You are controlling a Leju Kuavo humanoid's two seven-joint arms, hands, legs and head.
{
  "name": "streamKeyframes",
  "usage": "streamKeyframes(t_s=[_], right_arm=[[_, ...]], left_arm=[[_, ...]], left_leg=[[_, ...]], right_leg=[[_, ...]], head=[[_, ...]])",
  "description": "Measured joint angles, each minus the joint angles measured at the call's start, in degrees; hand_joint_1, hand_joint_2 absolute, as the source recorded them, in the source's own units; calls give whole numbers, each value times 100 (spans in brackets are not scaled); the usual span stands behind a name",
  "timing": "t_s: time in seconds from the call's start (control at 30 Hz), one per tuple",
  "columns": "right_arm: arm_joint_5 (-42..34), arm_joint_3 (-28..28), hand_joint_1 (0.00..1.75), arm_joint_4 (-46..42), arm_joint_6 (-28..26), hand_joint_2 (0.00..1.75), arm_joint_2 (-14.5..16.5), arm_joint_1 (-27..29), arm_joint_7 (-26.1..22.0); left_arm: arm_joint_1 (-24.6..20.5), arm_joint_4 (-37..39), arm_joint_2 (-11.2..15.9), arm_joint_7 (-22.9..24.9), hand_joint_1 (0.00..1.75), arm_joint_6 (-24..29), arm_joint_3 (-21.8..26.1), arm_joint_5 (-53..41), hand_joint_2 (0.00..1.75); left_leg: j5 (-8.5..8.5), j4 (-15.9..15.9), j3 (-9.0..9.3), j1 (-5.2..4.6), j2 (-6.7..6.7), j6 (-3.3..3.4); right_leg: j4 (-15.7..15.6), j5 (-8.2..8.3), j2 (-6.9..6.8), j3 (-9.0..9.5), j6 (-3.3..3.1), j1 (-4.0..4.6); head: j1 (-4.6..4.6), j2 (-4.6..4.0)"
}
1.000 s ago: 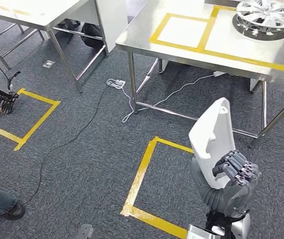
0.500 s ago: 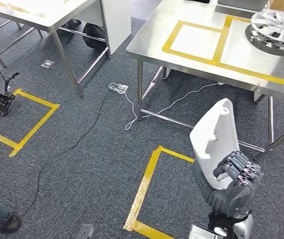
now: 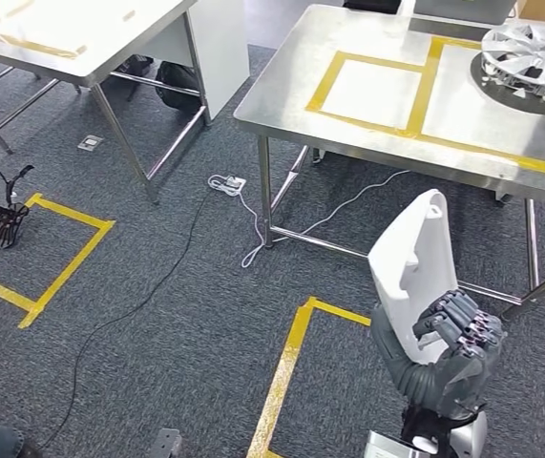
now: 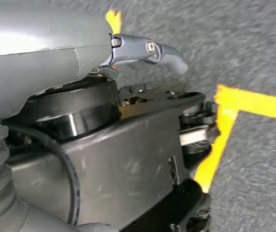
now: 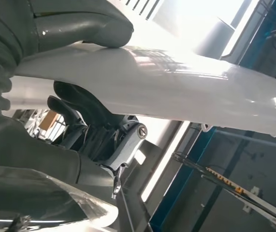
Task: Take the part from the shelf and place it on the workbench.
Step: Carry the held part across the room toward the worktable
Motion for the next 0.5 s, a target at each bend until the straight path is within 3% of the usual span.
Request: streamKeyframes(t_s=[0.03,0.07,0.13,0.17,0.2,0.33,0.4,0.5], right_arm=[[-1,-1,175,0,-1,175,0,3,0],[0,-1,175,0,-1,175,0,4,0],[-1,-1,175,0,0,175,0,3,0],[-2,-2,175,0,0,175,0,2,-1],[-2,-1,175,-1,0,175,0,1,-2],[-2,0,175,-11,-2,175,0,-3,-6],[-2,-1,175,-15,-2,175,0,-12,-6],[-3,-1,175,-15,-2,175,0,2,-7]], left_arm=[[-1,0,6,-1,0,1,0,0,175],[-1,0,13,-2,0,1,0,0,175],[10,0,22,-3,0,1,0,0,175],[15,0,24,-3,0,-1,1,0,175],[19,0,23,-3,0,-2,1,1,175],[13,0,22,-3,0,-3,0,0,175],[12,0,20,-3,0,-3,0,0,175],[16,0,14,-3,0,-4,0,-2,175]], left_leg=[[33,-2,-81,32,0,-34],[190,-181,-81,59,0,-63],[735,-858,68,94,-8,-101],[914,-1153,127,91,-14,-89],[1033,-1337,161,82,-19,-53],[1032,-1503,277,71,-18,152],[974,-1546,399,78,-2,239],[844,-1551,526,55,12,294]], right_leg=[[0,-55,14,70,21,-17],[0,-116,28,153,50,-38],[-1,-251,50,305,126,-74],[-6,-306,60,354,169,-83],[-23,-346,67,364,211,-86],[95,-322,54,372,345,-85],[621,-417,8,60,367,-80],[1536,-781,-16,-651,395,-75]], head=[[1,0],[0,0],[-4,0],[-15,0],[-21,0],[-25,1],[-2,1],[18,0]])
